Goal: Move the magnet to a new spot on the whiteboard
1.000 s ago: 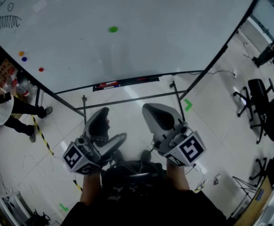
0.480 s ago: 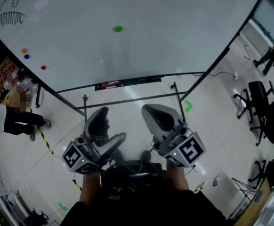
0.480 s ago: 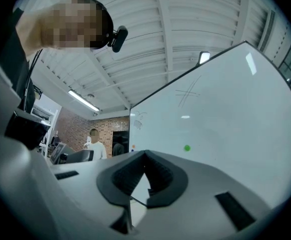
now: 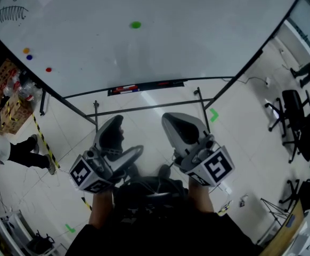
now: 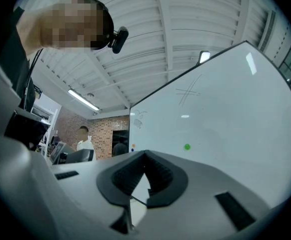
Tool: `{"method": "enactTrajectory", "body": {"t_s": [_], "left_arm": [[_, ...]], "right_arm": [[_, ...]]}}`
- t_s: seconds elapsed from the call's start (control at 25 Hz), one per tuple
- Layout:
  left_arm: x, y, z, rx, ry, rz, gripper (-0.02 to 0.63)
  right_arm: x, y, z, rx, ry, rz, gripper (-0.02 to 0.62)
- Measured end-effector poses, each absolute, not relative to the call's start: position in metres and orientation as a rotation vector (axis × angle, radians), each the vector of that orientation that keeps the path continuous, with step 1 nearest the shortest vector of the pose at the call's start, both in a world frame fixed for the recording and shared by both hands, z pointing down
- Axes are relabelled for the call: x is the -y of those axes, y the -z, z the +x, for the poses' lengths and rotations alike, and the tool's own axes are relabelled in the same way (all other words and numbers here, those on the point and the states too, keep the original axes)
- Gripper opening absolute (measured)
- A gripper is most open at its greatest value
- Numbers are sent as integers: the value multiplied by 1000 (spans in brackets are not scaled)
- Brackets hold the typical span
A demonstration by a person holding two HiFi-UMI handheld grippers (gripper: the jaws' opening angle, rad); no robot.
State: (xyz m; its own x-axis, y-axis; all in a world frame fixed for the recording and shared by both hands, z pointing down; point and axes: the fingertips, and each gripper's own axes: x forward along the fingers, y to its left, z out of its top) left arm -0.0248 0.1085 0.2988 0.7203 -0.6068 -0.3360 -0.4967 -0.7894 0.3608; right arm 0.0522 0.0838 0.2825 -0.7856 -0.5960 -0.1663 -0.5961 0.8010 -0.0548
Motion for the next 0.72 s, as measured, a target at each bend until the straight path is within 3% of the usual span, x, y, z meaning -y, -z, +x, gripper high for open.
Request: {"method": "enactTrajectory", "body": {"t_s": [0.72], "left_arm": [[-108, -298, -25, 867, 650, 2681, 403]], "right_arm": [[-85, -281, 47, -2821, -15, -931, 15]]}}
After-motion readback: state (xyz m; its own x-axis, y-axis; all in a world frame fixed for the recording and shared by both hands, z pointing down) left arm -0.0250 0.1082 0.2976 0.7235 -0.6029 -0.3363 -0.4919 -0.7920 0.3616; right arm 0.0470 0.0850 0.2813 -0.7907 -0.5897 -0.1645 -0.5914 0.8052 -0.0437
